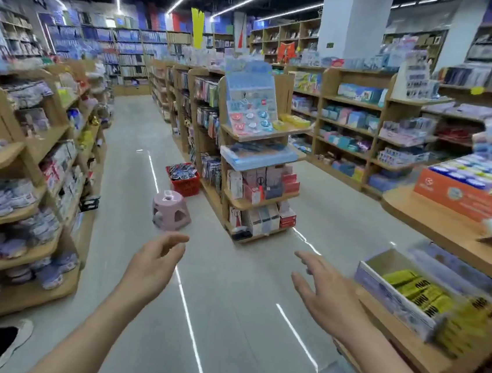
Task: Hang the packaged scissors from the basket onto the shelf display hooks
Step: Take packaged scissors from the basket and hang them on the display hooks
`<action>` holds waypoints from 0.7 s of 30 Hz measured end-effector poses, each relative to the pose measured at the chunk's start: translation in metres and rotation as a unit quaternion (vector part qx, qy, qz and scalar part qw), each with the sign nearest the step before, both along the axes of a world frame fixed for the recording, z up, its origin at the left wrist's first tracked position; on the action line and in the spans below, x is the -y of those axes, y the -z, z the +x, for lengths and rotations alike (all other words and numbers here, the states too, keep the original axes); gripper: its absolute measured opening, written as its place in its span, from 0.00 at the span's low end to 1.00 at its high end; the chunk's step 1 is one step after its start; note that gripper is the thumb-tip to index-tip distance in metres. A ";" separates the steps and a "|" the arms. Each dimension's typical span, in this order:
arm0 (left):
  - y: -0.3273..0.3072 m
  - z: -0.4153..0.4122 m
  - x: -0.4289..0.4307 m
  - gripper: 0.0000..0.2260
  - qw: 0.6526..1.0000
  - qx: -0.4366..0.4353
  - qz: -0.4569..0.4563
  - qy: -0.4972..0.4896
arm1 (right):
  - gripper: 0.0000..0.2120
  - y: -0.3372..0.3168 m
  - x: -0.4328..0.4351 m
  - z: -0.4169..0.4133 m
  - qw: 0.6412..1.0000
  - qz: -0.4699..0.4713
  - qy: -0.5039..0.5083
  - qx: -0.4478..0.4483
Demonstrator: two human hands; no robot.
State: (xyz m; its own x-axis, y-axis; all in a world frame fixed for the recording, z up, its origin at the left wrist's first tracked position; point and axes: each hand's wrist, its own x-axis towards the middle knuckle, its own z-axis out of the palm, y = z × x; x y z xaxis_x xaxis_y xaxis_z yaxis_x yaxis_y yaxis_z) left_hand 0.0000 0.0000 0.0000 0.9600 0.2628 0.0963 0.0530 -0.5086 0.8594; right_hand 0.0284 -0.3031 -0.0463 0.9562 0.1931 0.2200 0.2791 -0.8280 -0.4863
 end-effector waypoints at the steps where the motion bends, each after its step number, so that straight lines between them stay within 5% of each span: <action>1: 0.005 0.028 -0.009 0.09 1.000 -0.002 -0.001 -0.006 | 0.21 0.008 -0.009 0.029 1.000 0.021 -0.001 0.000; 6: 0.029 0.170 -0.059 0.08 0.998 -0.059 -0.024 -0.007 | 0.19 0.030 -0.060 0.184 0.996 0.080 0.010 -0.040; 15: 0.034 0.414 -0.192 0.16 0.983 -0.037 0.178 -0.034 | 0.26 0.033 -0.200 0.442 0.994 -0.051 -0.081 -0.055; 21: 0.049 0.577 -0.310 0.16 0.986 -0.033 0.157 -0.044 | 0.23 0.056 -0.333 0.607 0.994 0.010 -0.077 -0.070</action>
State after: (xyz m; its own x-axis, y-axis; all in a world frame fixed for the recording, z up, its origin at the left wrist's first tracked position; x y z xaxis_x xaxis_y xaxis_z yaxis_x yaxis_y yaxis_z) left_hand 0.5774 0.3104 -0.0491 0.9417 0.3128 0.1241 0.1595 -0.7397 0.6538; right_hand 0.6352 0.0296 -0.1022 0.9371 0.3368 0.0916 0.3302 -0.7703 -0.5455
